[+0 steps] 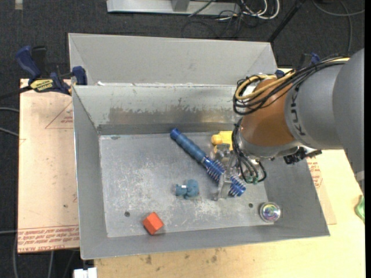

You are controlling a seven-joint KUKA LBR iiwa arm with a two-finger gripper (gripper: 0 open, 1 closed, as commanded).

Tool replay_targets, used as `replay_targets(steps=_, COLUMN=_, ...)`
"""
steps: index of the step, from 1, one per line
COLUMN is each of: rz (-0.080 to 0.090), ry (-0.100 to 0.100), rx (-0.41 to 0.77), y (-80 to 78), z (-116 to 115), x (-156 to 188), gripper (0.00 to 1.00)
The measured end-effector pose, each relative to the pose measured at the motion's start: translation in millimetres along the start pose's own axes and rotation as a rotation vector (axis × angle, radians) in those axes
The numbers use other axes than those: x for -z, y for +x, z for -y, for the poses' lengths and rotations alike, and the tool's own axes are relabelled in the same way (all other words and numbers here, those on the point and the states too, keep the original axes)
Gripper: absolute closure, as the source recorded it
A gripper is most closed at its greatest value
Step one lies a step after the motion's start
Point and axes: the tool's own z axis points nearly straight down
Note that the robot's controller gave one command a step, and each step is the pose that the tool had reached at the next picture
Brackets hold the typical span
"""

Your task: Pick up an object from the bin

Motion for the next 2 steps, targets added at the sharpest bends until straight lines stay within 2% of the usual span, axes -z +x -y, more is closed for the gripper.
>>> replay_targets(steps=1, rz=0.004, ry=0.002, rx=-0.002, y=-1.3, z=2, x=3, gripper=1.00)
replay_targets(steps=2, rz=0.013, ry=0.000, rx=0.035, y=-0.3, z=-12, x=127, gripper=1.00)
